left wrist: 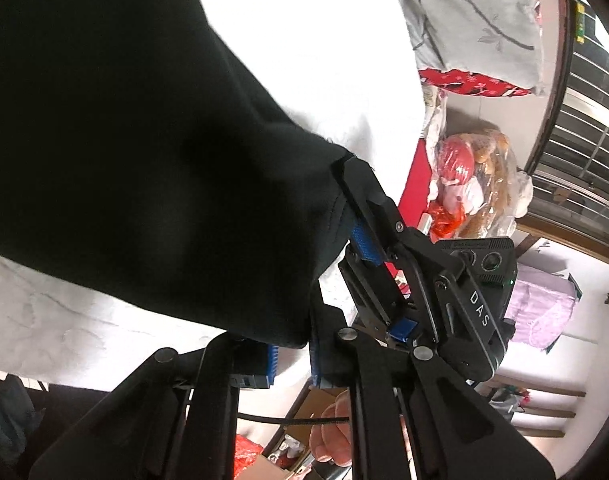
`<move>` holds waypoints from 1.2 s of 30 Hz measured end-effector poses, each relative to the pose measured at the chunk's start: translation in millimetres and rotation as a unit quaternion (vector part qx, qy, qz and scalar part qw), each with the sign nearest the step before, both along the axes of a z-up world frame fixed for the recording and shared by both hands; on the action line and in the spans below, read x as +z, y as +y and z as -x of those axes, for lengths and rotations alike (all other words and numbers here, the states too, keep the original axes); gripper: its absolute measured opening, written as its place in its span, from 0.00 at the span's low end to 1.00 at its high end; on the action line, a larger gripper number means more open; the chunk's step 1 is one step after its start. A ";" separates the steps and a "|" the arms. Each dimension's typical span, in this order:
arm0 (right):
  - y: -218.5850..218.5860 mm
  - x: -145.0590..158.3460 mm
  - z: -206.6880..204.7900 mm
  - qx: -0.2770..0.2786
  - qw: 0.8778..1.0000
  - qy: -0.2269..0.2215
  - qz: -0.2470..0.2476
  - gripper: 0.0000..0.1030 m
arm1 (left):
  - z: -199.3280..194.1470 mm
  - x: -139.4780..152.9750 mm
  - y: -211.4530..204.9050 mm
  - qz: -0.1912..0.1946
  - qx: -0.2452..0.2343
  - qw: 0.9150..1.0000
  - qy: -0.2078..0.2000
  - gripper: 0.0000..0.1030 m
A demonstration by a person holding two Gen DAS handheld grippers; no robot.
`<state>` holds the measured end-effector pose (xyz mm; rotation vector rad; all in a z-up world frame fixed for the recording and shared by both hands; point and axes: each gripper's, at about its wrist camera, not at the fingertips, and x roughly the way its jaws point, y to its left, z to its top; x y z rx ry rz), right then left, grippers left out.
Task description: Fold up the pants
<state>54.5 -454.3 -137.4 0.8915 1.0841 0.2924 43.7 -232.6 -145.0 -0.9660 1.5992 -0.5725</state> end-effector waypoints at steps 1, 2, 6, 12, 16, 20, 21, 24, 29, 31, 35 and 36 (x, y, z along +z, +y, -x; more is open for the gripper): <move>1.6 2.1 0.4 -0.001 1.000 -0.002 0.001 0.11 | -1.3 1.9 3.4 0.004 0.003 1.000 -0.001 0.09; 4.7 5.2 0.3 -0.002 1.000 -0.004 0.000 0.11 | -3.4 2.3 5.5 0.006 0.005 1.000 -0.001 0.09; 16.5 14.9 -2.3 -0.003 1.000 -0.011 0.003 0.11 | -4.4 8.8 24.7 0.012 0.015 1.000 -0.010 0.09; 26.5 16.2 -12.4 -0.013 0.999 0.014 0.041 0.14 | -3.4 2.8 27.2 0.002 0.010 1.000 -0.014 0.09; 12.0 13.4 -4.1 -0.037 0.998 0.029 0.044 0.25 | 0.1 -1.6 26.5 0.010 0.006 1.000 -0.002 0.09; -8.0 6.1 13.9 -0.074 0.996 0.040 0.022 0.55 | 0.2 0.4 36.3 0.019 0.007 1.000 0.001 0.09; -9.4 3.8 15.4 -0.074 0.996 0.038 0.010 0.55 | 1.0 0.5 38.8 0.019 0.006 1.000 0.002 0.09; -4.6 -4.3 11.6 -0.067 0.997 0.038 -0.020 0.58 | 1.2 -0.8 38.8 0.018 0.006 1.000 0.006 0.09; 12.7 1.5 -1.1 -0.053 0.999 0.009 0.002 0.13 | -1.6 0.2 38.0 0.022 0.011 1.000 0.013 0.09; 20.2 11.1 -3.2 -0.041 0.999 0.008 0.025 0.13 | -1.6 3.7 39.7 0.029 0.010 0.999 0.013 0.09; 35.7 34.8 -6.9 -0.025 0.998 0.000 0.049 0.13 | -3.4 14.0 51.3 0.045 0.014 0.999 0.006 0.09; 39.2 39.1 -8.2 -0.025 0.999 -0.002 0.049 0.13 | -4.8 17.0 56.3 0.048 0.017 0.999 0.004 0.09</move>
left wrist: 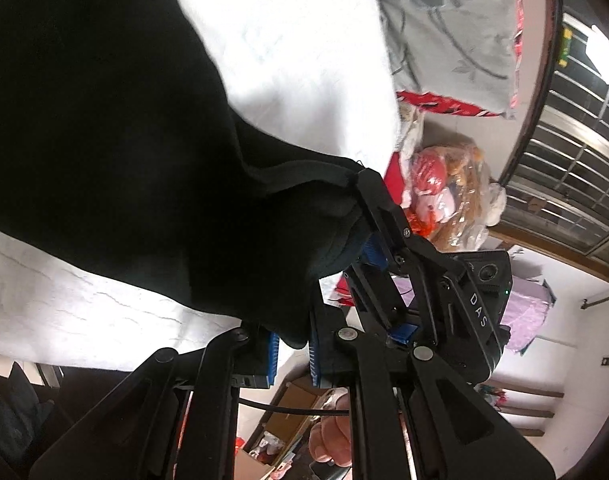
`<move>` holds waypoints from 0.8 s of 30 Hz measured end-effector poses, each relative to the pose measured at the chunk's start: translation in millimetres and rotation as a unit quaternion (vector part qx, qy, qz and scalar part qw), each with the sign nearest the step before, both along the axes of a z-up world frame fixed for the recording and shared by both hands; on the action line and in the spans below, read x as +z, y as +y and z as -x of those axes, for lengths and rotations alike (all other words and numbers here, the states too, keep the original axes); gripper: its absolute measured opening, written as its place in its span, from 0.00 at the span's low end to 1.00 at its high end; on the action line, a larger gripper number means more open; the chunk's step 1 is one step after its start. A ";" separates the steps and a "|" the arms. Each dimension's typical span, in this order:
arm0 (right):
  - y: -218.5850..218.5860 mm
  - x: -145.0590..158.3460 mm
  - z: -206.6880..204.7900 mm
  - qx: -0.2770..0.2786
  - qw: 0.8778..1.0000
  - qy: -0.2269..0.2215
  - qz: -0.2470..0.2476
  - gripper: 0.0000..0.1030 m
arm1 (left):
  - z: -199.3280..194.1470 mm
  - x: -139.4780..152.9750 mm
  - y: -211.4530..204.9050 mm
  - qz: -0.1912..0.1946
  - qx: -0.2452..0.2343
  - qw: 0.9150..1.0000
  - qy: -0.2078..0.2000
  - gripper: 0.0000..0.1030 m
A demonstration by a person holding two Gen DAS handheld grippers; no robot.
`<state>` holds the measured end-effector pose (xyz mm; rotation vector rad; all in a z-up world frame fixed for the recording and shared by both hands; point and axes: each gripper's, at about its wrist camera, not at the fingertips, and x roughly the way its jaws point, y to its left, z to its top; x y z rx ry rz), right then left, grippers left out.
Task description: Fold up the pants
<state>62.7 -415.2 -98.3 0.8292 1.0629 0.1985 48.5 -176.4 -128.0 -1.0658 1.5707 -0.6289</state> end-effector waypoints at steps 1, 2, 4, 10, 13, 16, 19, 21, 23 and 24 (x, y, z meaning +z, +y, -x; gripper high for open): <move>6.0 5.5 -2.2 0.001 1.000 -0.003 0.001 0.13 | -1.6 2.9 6.6 0.003 0.004 1.000 -0.002 0.09; 10.5 8.2 -3.6 0.004 1.000 -0.004 0.000 0.13 | -3.6 6.3 15.2 0.007 0.011 1.000 -0.005 0.09; 26.7 16.9 -10.0 0.013 1.000 -0.010 0.002 0.13 | -7.5 9.8 31.6 0.013 0.023 1.000 -0.009 0.09; 87.4 23.6 -34.6 0.039 0.999 -0.016 0.008 0.13 | -18.8 5.5 96.5 0.017 0.074 0.997 -0.003 0.09; 118.1 15.7 -45.6 0.048 0.999 -0.010 0.009 0.13 | -23.2 -5.1 129.7 0.010 0.099 0.995 0.007 0.09; 148.8 4.6 -57.0 0.059 0.998 -0.002 0.008 0.17 | -27.8 -16.4 155.4 0.005 0.121 0.992 0.021 0.09; 177.9 -8.9 -67.1 0.066 0.998 0.007 0.003 0.18 | -33.0 -30.5 180.8 -0.007 0.138 0.990 0.038 0.09; 196.5 -20.4 -74.5 0.077 0.997 0.016 0.003 0.23 | -34.6 -37.4 191.6 -0.003 0.146 0.988 0.048 0.09; 206.7 -32.5 -79.1 0.082 0.996 0.036 0.010 0.30 | -34.7 -43.6 199.1 0.005 0.147 0.987 0.061 0.10; 210.8 -37.7 -79.8 0.083 0.995 0.047 0.004 0.30 | -34.5 -44.8 202.2 0.013 0.146 0.987 0.062 0.10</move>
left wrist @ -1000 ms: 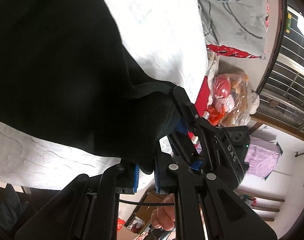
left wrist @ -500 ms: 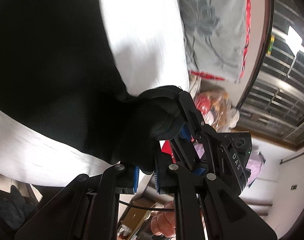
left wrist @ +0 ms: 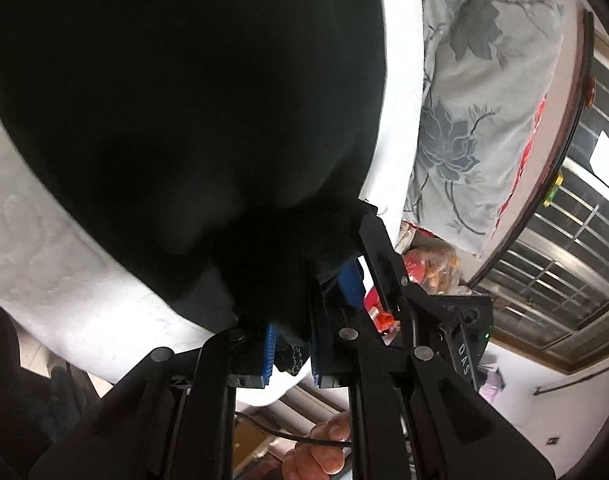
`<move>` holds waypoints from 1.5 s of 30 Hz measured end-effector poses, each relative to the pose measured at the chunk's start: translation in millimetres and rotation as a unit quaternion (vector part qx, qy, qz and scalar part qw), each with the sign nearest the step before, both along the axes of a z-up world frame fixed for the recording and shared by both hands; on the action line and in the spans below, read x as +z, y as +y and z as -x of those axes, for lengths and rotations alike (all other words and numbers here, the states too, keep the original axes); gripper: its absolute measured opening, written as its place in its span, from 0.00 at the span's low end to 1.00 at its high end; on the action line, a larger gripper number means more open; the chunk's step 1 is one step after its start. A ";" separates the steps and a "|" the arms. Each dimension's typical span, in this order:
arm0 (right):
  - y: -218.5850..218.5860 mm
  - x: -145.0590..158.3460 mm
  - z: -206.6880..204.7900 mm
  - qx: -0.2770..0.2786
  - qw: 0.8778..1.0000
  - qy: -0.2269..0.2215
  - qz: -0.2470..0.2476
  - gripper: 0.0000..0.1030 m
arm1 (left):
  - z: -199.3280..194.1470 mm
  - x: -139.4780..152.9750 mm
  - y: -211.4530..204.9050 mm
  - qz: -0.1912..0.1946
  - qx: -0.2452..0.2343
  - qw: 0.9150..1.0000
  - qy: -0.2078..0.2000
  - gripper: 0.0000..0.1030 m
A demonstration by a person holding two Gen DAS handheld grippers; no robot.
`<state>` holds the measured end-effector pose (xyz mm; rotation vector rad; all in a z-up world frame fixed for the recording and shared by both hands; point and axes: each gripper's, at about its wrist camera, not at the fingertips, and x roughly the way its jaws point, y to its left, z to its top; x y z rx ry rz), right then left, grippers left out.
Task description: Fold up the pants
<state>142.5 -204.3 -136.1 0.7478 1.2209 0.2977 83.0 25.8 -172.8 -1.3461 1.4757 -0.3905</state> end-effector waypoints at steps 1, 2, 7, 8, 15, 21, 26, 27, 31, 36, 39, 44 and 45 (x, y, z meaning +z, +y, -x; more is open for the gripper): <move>2.3 0.9 1.1 -0.001 1.000 0.001 0.002 0.31 | 0.6 1.2 2.8 0.005 -0.001 1.000 -0.006 0.10; 3.6 4.6 2.8 0.002 1.000 -0.006 -0.001 0.36 | 0.3 3.2 4.7 0.003 -0.003 1.000 -0.011 0.14; -9.6 43.1 24.2 0.003 0.998 -0.055 -0.038 0.56 | 2.9 26.6 24.2 -0.020 0.004 0.998 -0.051 0.44; -17.8 51.9 33.6 -0.003 0.997 -0.066 -0.049 0.61 | 3.6 30.1 28.9 -0.030 0.008 0.998 -0.058 0.54; -41.6 43.6 77.1 -0.038 0.992 -0.074 -0.093 0.66 | 4.6 43.3 21.4 -0.025 -0.015 0.995 -0.094 0.56; -60.1 -4.2 93.7 -0.094 0.990 -0.048 -0.094 0.63 | -16.2 34.0 -23.7 -0.155 -0.083 0.979 -0.103 0.55; -74.2 -22.5 102.1 -0.105 0.992 -0.033 -0.068 0.40 | -18.6 18.0 -12.9 -0.114 -0.074 0.988 -0.074 0.46; -74.5 -17.8 101.5 -0.102 0.992 -0.036 -0.067 0.44 | -16.7 23.5 -9.2 -0.105 -0.072 0.989 -0.080 0.46; -78.4 17.3 95.7 -0.097 0.989 -0.106 -0.045 0.48 | -20.9 52.2 -4.7 -0.091 -0.062 0.987 -0.119 0.53; -72.3 21.1 75.6 -0.097 0.988 -0.122 -0.022 0.50 | -35.7 46.3 -34.5 -0.134 -0.108 0.977 -0.130 0.53; -75.3 2.5 66.6 -0.108 0.989 -0.100 0.009 0.47 | -48.0 23.4 -50.7 -0.185 -0.127 0.968 -0.112 0.51; -84.6 -3.1 69.5 -0.105 0.989 -0.100 -0.009 0.52 | -43.7 37.9 -43.1 -0.150 -0.139 0.970 -0.129 0.51; -83.1 3.6 73.9 -0.088 0.990 -0.108 -0.015 0.54 | -40.7 42.0 -42.9 -0.144 -0.145 0.969 -0.140 0.52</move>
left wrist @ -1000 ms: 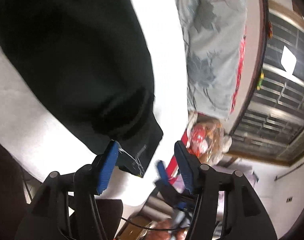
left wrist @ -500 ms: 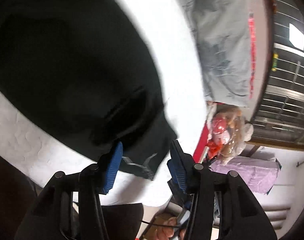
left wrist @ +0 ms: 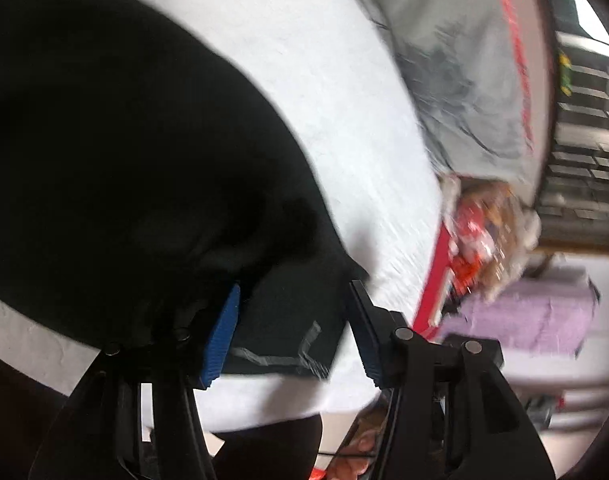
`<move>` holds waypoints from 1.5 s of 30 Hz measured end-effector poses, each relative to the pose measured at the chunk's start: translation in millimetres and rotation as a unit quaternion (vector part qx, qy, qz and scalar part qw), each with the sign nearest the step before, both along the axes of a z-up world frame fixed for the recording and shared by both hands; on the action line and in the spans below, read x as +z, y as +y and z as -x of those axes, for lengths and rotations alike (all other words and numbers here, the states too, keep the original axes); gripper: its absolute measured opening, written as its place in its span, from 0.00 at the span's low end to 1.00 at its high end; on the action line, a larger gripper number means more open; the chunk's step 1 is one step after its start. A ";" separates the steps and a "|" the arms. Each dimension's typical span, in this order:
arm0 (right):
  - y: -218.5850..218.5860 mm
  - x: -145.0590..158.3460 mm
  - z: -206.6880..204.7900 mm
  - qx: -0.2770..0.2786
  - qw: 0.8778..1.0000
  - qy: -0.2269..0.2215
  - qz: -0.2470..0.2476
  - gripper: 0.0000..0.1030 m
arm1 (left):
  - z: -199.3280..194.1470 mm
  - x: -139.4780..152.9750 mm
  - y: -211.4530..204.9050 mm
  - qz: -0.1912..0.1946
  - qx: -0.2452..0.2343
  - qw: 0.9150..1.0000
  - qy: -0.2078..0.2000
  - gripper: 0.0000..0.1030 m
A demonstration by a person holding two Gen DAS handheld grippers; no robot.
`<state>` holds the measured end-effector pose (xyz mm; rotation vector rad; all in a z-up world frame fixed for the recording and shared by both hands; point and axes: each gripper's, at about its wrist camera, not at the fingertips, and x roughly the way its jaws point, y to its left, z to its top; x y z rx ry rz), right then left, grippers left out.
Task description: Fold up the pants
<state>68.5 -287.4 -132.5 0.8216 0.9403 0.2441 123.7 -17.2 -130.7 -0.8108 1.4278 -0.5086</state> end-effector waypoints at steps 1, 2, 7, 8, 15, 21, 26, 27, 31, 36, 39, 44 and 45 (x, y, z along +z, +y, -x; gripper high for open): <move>2.1 2.4 2.8 0.009 1.000 -0.004 -0.001 0.55 | 5.1 3.6 0.1 -0.006 -0.009 1.000 -0.014 0.53; 4.2 4.4 7.6 0.021 1.000 -0.007 0.000 0.57 | 7.1 2.4 -0.5 -0.022 -0.014 0.999 -0.022 0.53; 8.7 -22.0 22.3 0.022 0.999 0.021 0.018 0.56 | 12.4 -10.0 -17.6 -0.092 -0.041 0.993 -0.061 0.53; 8.0 -23.9 21.6 0.018 1.000 0.019 0.014 0.56 | 13.8 -4.5 -21.2 -0.105 -0.051 0.991 -0.071 0.53; 21.8 3.6 18.8 0.015 0.999 0.011 0.046 0.67 | 24.9 31.1 -12.8 -0.142 -0.085 0.977 -0.133 0.53; 57.2 15.9 22.2 0.034 0.992 0.014 0.117 0.69 | 21.2 52.7 41.2 -0.154 -0.087 0.972 -0.156 0.53; 124.8 35.8 18.8 0.089 0.973 -0.014 0.212 0.75 | -1.8 69.4 133.6 -0.153 -0.036 0.975 -0.155 0.53; 138.3 38.8 18.7 0.098 0.968 -0.023 0.230 0.77 | -7.5 69.6 149.0 -0.160 -0.029 0.975 -0.150 0.53; 208.3 45.5 22.6 0.147 0.936 -0.074 0.310 0.80 | -29.0 67.0 194.8 -0.184 -0.013 0.974 -0.132 0.53; 276.2 37.7 22.6 0.202 0.904 -0.107 0.361 0.82 | -48.8 56.8 220.3 -0.200 -0.027 0.973 -0.113 0.53; 301.8 30.7 17.0 0.220 0.895 -0.112 0.372 0.82 | -62.5 47.3 224.7 -0.187 -0.040 0.977 -0.095 0.53; 338.2 15.3 7.1 0.241 0.878 -0.116 0.397 0.82 | -85.6 28.7 217.9 -0.176 -0.088 0.978 -0.072 0.53; 341.6 13.0 5.6 0.240 0.878 -0.115 0.397 0.82 | -89.2 26.9 214.8 -0.175 -0.099 0.977 -0.072 0.53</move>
